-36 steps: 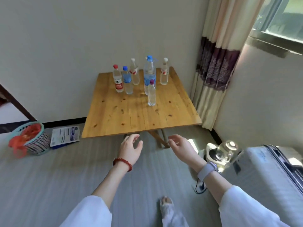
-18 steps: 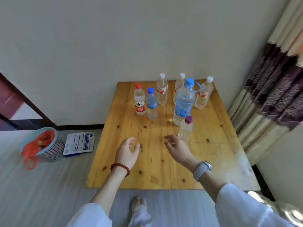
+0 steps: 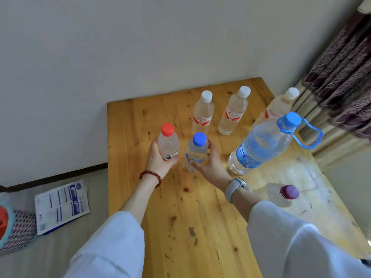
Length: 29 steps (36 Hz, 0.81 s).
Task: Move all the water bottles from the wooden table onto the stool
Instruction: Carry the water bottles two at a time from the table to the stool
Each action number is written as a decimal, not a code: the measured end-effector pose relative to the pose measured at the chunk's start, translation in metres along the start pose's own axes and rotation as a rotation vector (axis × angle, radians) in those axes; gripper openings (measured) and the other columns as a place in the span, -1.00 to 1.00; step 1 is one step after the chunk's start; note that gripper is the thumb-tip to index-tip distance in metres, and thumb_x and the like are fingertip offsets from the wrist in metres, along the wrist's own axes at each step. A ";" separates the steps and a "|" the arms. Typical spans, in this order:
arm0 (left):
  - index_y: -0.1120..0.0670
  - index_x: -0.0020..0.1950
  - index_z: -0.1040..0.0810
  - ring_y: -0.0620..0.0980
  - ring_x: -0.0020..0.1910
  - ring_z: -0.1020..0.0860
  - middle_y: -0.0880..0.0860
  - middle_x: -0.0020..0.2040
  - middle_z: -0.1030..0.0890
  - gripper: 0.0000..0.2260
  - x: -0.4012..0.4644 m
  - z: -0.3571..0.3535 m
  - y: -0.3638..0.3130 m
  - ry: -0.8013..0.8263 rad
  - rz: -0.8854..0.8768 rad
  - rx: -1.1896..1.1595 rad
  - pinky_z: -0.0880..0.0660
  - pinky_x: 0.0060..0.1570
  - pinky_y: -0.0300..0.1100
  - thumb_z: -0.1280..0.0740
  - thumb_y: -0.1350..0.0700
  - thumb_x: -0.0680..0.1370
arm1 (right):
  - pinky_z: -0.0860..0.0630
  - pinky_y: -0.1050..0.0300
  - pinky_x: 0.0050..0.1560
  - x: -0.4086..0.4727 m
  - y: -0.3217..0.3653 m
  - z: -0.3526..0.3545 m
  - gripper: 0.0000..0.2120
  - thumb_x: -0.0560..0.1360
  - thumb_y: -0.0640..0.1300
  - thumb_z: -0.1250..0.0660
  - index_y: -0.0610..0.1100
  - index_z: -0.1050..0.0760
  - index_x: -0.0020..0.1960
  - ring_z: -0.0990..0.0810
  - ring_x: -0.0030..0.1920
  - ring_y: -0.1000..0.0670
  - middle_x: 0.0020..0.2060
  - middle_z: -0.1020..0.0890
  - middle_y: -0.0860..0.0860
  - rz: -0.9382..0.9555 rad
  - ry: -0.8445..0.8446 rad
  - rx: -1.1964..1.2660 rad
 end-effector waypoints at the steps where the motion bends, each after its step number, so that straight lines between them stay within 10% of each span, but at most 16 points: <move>1: 0.02 0.40 -0.17 -0.14 0.12 -0.39 -0.08 0.20 -0.40 -0.31 0.010 -0.002 -0.001 0.012 -0.010 -0.026 -0.33 -0.04 -0.50 -0.47 0.13 0.37 | -0.33 0.18 0.28 0.005 -0.001 -0.003 -0.24 0.38 -0.09 -0.44 -0.12 -0.08 0.43 -0.32 0.37 -0.04 0.37 -0.29 -0.07 -0.006 -0.002 0.007; 9: -0.06 0.17 -0.38 -0.09 -0.01 -0.52 -0.12 0.00 -0.55 -0.47 0.026 -0.004 0.002 0.025 -0.095 -0.036 -0.38 -0.09 -0.27 -0.53 0.06 0.29 | -0.41 0.38 -0.09 -0.006 -0.002 0.002 -0.40 0.39 -0.04 -0.43 -0.08 -0.20 0.30 -0.52 0.07 0.06 0.12 -0.51 0.02 -0.038 -0.045 0.032; 18: 0.01 0.13 -0.45 0.04 0.11 -0.53 0.03 0.09 -0.57 -0.39 -0.066 -0.025 0.004 0.135 -0.037 -0.172 -0.50 0.08 0.01 -0.42 -0.22 0.17 | -0.49 0.28 0.00 -0.123 -0.050 0.035 -0.55 0.30 0.07 -0.46 0.17 -0.31 0.07 -0.57 0.02 0.19 0.02 -0.56 0.11 -0.161 -0.159 0.186; 29: 0.16 0.00 -0.48 -0.31 -0.10 -0.47 -0.26 -0.10 -0.46 -0.35 -0.260 -0.153 -0.065 0.545 -0.292 -0.118 -0.36 -0.20 -0.48 -0.28 -0.32 0.15 | -0.56 0.09 0.06 -0.365 -0.117 0.123 -0.63 0.30 -0.01 -0.49 0.07 -0.40 0.02 -0.63 -0.01 0.13 -0.01 -0.64 0.05 -0.258 -0.495 0.288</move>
Point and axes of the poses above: each hand's wrist, its own x-axis towards the middle knuckle, its own z-axis out of the back of the hand, y = z × x, the point moved 9 cm from there along x, towards the middle knuckle
